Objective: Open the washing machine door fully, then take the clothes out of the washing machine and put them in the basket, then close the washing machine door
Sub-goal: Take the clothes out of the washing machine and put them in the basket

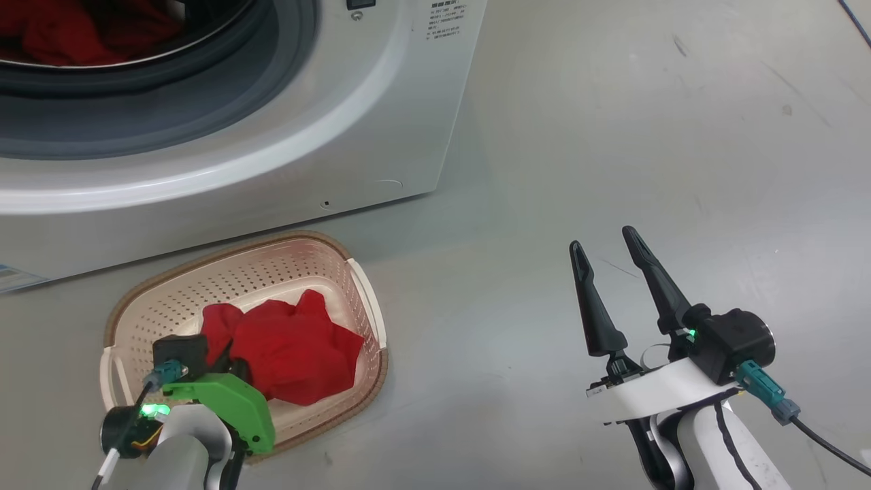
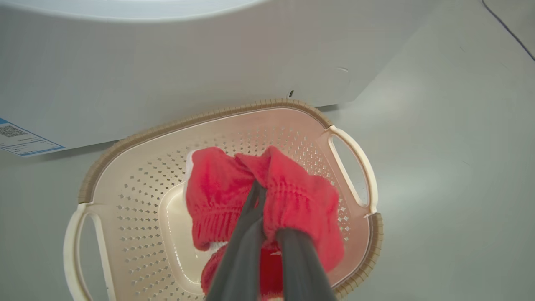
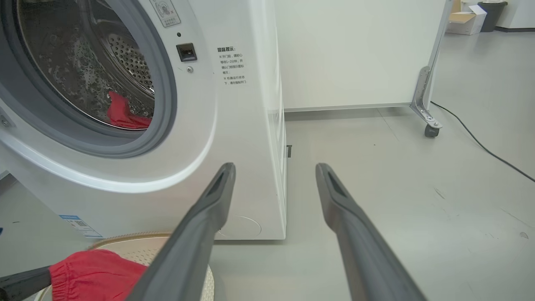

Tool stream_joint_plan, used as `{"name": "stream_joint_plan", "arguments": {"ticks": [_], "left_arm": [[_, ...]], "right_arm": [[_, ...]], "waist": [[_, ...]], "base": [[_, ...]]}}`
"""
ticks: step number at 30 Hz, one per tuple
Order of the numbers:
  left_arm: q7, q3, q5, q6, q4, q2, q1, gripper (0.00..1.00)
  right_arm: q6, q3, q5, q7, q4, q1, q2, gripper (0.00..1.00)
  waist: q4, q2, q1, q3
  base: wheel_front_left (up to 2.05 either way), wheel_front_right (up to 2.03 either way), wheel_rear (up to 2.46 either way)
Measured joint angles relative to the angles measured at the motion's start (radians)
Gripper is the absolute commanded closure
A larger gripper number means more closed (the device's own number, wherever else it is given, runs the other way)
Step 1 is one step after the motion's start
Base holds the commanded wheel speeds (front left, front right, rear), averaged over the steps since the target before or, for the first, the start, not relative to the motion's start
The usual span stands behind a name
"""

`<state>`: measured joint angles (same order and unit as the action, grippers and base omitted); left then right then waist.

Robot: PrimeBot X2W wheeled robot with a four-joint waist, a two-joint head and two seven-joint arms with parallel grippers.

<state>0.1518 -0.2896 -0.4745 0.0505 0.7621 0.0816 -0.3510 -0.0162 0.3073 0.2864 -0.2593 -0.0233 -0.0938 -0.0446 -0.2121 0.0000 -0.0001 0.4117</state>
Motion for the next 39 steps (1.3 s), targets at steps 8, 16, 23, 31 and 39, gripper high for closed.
{"name": "stream_joint_plan", "arguments": {"ticks": [8, 16, 23, 31, 39], "left_arm": [[-0.029, 0.002, -0.002, 0.008, 0.101, -0.003, -0.060, 0.00], [-0.037, 0.024, -0.009, 0.007, 0.151, -0.002, -0.135, 0.00], [0.017, 0.033, -0.010, 0.008, 0.202, 0.007, -0.192, 0.00], [0.083, 0.025, -0.003, 0.026, 0.217, 0.006, -0.197, 0.00], [0.100, 0.025, 0.011, 0.040, 0.177, -0.003, -0.186, 0.00]], "right_arm": [[0.003, 0.001, 0.004, 0.000, 0.016, -0.021, 0.000, 0.00], [0.009, 0.000, 0.003, 0.000, 0.044, -0.043, 0.000, 0.00], [0.028, -0.016, 0.004, 0.000, 0.050, -0.062, 0.000, 0.00], [0.028, -0.023, 0.005, 0.000, 0.036, -0.063, 0.000, 0.00], [0.027, -0.051, -0.009, 0.000, -0.017, -0.061, 0.000, 0.00]], "waist": [[-0.025, 0.0000, 0.0001, 0.040], [-0.034, 0.0000, 0.0000, 0.090], [-0.030, 0.0000, 0.0001, 0.140], [-0.001, 0.0000, 0.0001, 0.116], [0.038, 0.0000, 0.0001, 0.055]], "base": [[0.00, 0.00, 0.00], [0.00, 0.00, 0.00], [0.00, 0.00, 0.00], [0.00, 0.00, 0.00], [0.00, 0.00, 0.00]]}}
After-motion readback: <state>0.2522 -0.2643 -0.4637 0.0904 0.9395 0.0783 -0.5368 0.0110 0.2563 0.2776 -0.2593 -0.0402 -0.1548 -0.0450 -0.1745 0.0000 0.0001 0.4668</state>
